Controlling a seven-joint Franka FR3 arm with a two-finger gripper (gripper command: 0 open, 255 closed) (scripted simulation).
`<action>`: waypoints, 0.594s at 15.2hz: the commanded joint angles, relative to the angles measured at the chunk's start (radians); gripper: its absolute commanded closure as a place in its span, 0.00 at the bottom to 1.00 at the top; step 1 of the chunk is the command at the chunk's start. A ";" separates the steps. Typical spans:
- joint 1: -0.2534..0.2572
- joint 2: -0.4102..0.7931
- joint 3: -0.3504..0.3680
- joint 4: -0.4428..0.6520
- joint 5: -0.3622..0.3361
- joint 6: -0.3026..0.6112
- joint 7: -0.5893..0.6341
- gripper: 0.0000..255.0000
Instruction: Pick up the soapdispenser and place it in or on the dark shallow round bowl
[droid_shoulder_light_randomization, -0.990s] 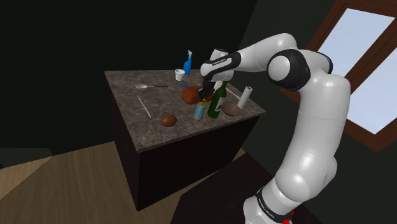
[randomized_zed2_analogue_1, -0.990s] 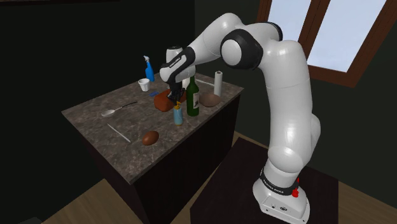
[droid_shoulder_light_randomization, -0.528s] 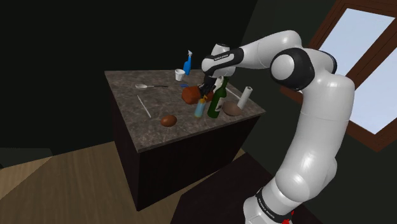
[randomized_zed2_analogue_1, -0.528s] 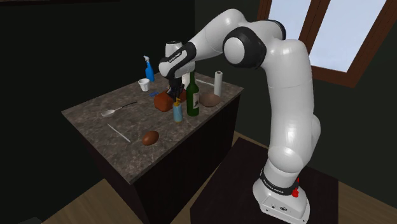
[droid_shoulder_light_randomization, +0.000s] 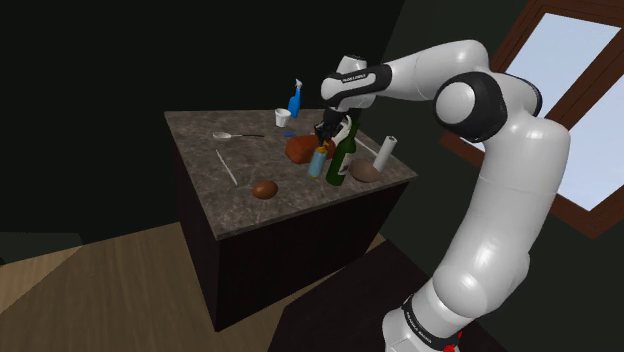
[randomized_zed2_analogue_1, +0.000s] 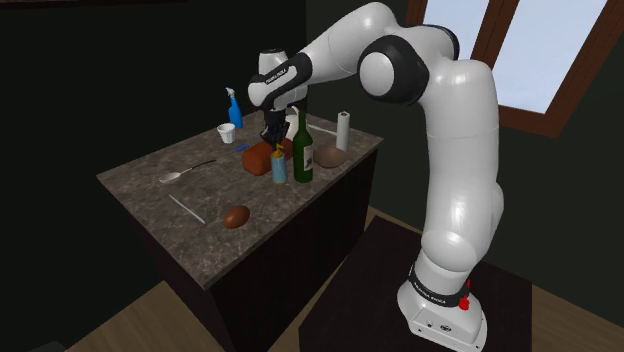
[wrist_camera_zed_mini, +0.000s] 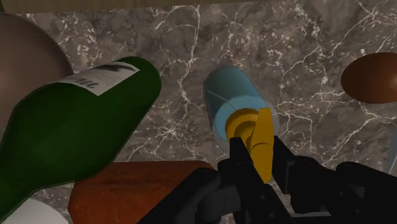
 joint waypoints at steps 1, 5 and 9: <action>0.000 -0.008 -0.001 0.015 -0.001 -0.023 0.000 1.00; 0.001 -0.027 -0.002 0.043 -0.005 -0.070 0.002 1.00; 0.001 -0.043 -0.003 0.075 -0.008 -0.117 0.003 1.00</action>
